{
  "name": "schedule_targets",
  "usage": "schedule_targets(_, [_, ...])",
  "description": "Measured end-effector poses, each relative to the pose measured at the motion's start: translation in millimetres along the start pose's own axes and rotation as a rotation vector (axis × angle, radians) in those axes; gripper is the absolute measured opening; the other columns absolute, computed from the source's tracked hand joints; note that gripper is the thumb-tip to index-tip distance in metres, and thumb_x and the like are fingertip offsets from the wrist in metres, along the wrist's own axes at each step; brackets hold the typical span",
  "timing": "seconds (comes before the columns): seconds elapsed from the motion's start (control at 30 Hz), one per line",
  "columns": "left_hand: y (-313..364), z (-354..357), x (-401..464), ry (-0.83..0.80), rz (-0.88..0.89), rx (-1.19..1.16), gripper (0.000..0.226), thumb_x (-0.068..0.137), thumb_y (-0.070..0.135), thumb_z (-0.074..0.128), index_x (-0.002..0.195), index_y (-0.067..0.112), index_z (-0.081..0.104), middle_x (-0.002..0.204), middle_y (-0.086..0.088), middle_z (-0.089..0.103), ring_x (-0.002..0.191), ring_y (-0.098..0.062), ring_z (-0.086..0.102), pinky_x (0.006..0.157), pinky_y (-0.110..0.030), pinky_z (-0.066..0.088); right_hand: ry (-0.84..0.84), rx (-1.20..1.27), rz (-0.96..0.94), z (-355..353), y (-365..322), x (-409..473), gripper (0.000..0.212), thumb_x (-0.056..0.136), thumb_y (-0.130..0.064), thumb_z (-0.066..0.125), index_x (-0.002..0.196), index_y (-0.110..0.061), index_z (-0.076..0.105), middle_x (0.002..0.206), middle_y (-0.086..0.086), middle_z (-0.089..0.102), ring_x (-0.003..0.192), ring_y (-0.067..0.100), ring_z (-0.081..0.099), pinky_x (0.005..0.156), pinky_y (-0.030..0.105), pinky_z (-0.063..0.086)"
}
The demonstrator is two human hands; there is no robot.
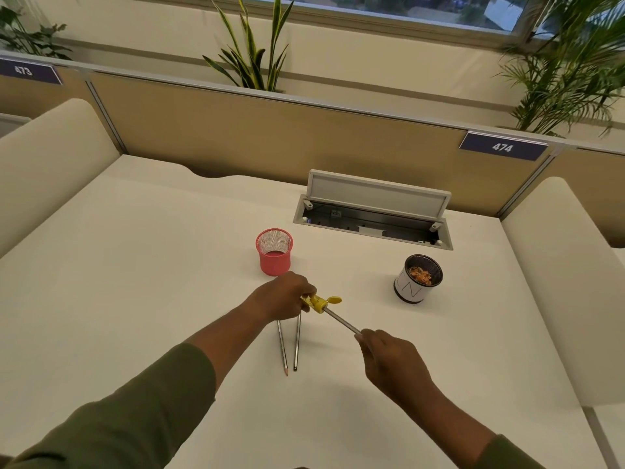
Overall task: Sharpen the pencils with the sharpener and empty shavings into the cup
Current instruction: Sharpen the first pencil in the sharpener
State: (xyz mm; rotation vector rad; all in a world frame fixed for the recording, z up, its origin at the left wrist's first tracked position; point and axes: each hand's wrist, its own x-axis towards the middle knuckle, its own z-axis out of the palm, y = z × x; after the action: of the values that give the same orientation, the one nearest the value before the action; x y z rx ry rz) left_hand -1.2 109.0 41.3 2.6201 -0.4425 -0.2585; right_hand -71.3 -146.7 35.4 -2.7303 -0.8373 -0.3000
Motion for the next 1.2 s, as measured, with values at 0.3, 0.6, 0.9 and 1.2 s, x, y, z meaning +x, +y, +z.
schedule_targets(0.3, [3,2,0,0.051,-0.009,0.011,0.028,0.079,0.000,0.064,0.104,0.012,0.070,0.097,-0.007,0.068,0.086,-0.023,0.061,0.074,-0.039,0.055,-0.386,1.448,1.246,-30,-16,27,0.028,0.099,-0.026,0.049,0.080,-0.007,0.055,0.056,-0.004,0.022,0.044,0.009,0.015,0.040,0.019,0.014])
schedule_targets(0.6, [-3,-4,0,-0.045,-0.043,-0.009,0.024,0.079,0.005,0.068,0.102,0.012,0.072,0.094,-0.004,0.071,0.081,-0.017,0.064,0.076,-0.039,0.057,-0.018,-0.165,-0.075,-12,7,1,0.018,0.095,-0.024,0.050,0.093,-0.010,0.062,0.059,0.002,0.044,0.043,0.022,0.040,0.040,0.031,0.027])
schedule_targets(0.9, [5,-4,-2,-0.001,-0.025,0.058,0.022,0.081,0.003,0.063,0.100,0.012,0.070,0.093,-0.007,0.067,0.085,-0.022,0.060,0.072,-0.035,0.052,-0.133,0.391,0.404,-13,-16,8,0.036,0.097,-0.031,0.043,0.068,-0.014,0.056,0.051,-0.008,0.040,0.042,0.014,0.035,0.043,0.023,0.027])
schedule_targets(1.2, [2,-1,-4,0.011,-0.051,0.016,0.027,0.079,0.002,0.065,0.104,0.011,0.071,0.094,-0.007,0.068,0.084,-0.021,0.060,0.071,-0.032,0.052,-0.383,0.915,0.875,-36,-18,28,0.027,0.097,-0.028,0.049,0.084,-0.008,0.062,0.061,-0.002,0.045,0.046,0.014,0.035,0.044,0.025,0.026])
